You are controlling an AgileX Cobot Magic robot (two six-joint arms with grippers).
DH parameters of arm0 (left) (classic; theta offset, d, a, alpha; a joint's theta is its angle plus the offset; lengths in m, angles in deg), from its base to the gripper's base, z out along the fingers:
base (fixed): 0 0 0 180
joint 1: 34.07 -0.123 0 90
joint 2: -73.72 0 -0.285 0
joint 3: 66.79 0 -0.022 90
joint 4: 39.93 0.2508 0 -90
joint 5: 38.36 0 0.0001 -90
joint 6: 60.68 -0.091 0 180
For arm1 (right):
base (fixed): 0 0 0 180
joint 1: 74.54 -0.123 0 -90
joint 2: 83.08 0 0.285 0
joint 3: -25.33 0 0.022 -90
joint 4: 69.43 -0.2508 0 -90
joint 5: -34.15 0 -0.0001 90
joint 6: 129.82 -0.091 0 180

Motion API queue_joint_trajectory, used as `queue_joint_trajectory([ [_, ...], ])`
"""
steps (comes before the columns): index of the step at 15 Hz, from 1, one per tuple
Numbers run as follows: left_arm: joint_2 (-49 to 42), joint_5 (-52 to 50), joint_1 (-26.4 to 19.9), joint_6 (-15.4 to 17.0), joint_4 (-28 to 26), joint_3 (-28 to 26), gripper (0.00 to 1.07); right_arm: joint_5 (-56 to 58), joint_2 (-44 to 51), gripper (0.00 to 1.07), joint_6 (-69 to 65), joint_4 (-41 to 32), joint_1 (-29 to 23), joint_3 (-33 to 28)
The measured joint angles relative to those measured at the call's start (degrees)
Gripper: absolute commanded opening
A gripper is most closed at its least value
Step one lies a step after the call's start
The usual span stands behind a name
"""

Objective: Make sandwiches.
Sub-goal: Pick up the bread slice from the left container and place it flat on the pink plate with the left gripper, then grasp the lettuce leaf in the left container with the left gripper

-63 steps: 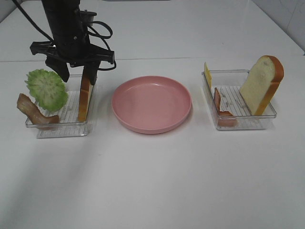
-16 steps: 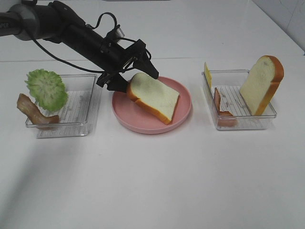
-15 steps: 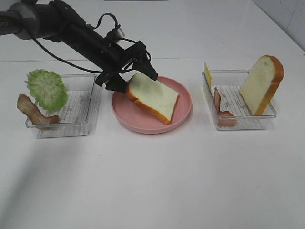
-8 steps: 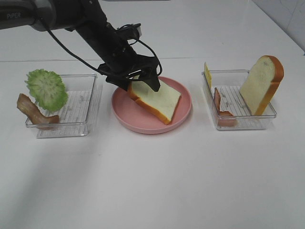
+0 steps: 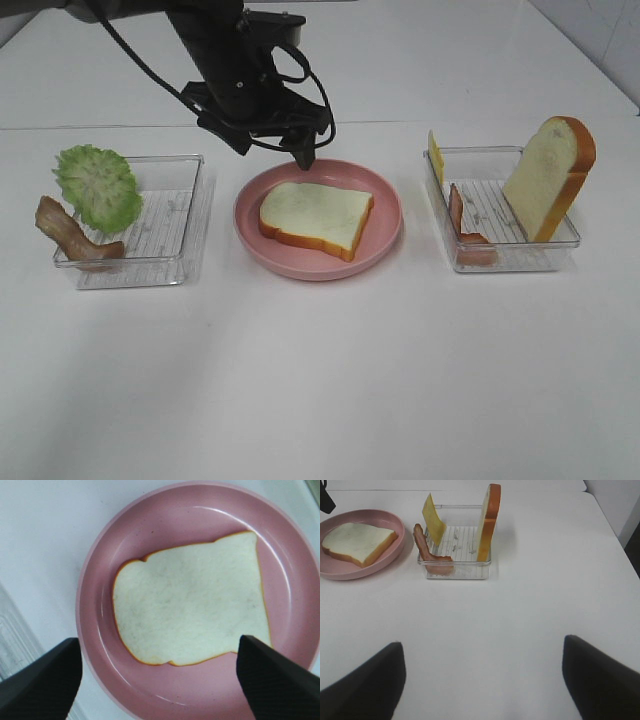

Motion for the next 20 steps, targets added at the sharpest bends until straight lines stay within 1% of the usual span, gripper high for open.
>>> queue_joint_trajectory([
  [2,-2.6,0.9,0.0,2.1,0.8,0.0,0.8,0.0,0.0,0.8,0.0,0.0,0.0,0.0],
  [4,-5.4,5.0,-0.7,4.5,3.0,0.0,0.8,0.0,0.0,0.8,0.0,0.0,0.0,0.0],
  [5,-5.9,6.1,-1.0,4.9,3.2,0.0,0.79,0.0,0.0,0.8,0.0,0.0,0.0,0.0],
  [7,-7.6,9.7,-3.7,6.0,3.4,0.0,0.78,0.0,0.0,0.8,0.0,0.0,0.0,0.0],
  [9,-8.6,13.2,-7.3,6.9,3.7,0.0,0.78,0.0,0.0,0.8,0.0,0.0,0.0,0.0],
  [10,-9.2,14.0,-10.9,7.3,3.8,0.0,0.78,0.0,0.0,0.8,0.0,0.0,0.0,0.0],
  [11,-9.2,14.0,-10.9,7.3,3.8,0.0,0.78,0.0,0.0,0.8,0.0,0.0,0.0,0.0],
  [12,-9.5,14.1,-14.7,7.4,4.1,0.0,0.78,0.0,0.0,0.8,0.0,0.0,0.0,0.0],
  [13,-9.5,14.1,-15.4,7.4,4.2,0.0,0.78,0.0,0.0,0.8,0.0,0.0,0.0,0.0],
  [14,-9.6,14.1,-17.1,7.4,4.6,0.0,0.78,0.0,0.0,0.8,0.0,0.0,0.0,0.0],
  [19,-8.7,14.3,-22.2,7.6,6.9,0.0,0.77,0.0,0.0,0.8,0.0,0.0,0.0,0.0],
  [20,-7.8,14.3,-22.4,7.6,7.6,0.0,0.76,0.0,0.0,0.8,0.0,0.0,0.0,0.0],
])
